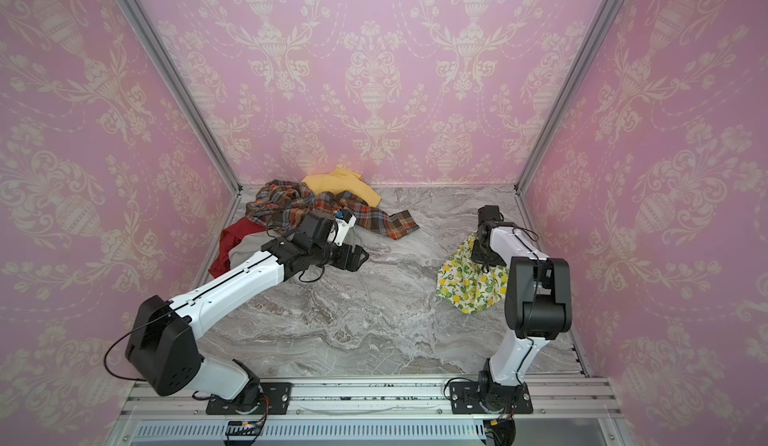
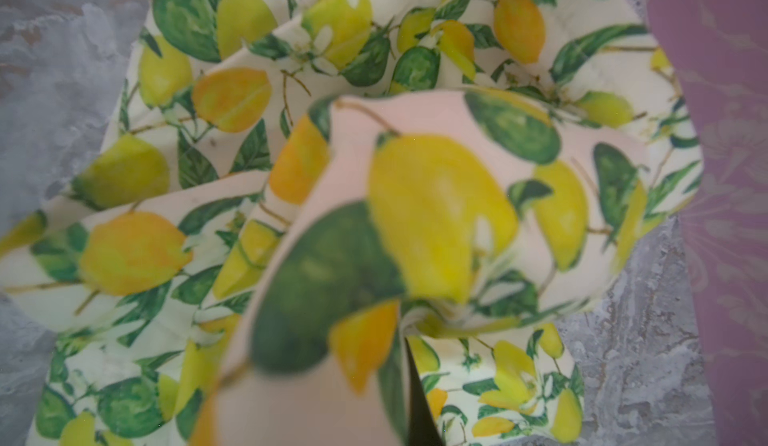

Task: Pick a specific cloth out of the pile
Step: 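Lower the lemon-print cloth onto the open table and open the right gripper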

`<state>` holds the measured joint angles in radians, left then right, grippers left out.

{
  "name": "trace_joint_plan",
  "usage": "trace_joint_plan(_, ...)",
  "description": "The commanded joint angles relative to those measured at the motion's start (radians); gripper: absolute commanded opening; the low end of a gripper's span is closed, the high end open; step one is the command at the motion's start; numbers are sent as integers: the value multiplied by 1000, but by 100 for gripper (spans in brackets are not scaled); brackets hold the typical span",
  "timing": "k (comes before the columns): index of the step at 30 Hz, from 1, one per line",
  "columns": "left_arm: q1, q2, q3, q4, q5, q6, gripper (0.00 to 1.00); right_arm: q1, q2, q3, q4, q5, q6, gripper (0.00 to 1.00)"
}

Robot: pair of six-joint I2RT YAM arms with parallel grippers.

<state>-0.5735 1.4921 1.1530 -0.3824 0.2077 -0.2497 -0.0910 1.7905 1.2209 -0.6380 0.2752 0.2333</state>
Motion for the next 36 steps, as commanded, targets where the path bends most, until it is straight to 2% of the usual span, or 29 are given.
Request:
trace_joint_plan(1, -3, -14, -3, -6, -6, -2, 91, 10, 53, 63, -78, 47, -87, 9)
trace_joint_plan(9, -4, 10, 33, -19, -16, 6, 90, 8, 106, 73, -77, 220, -238, 23)
trace_joint_plan(16, -4, 27, 65, -12, -21, 1, 90, 5, 83, 35, -18, 309, -354, 53)
trace_joint_plan(20, -4, 32, 94, -33, -26, 7, 90, 1, 33, 21, -15, 324, -327, 71)
trace_joint_plan(23, -4, 22, 102, -44, -39, 16, 90, 2, -34, 16, -16, 326, -304, 79)
trace_joint_plan(28, -3, 2, 80, -36, -49, 7, 90, 24, -130, 49, -73, 287, -265, 85)
trace_joint_plan(32, -4, -11, 58, -33, -74, 10, 91, 92, -200, 34, -77, 254, -229, 88)
trace_joint_plan(35, -3, -19, 54, -40, -105, 18, 91, 151, -246, 15, -61, 129, -155, 88)
trace_joint_plan(36, -3, -22, 53, -45, -121, 20, 92, 170, -262, 1, -42, 56, -115, 88)
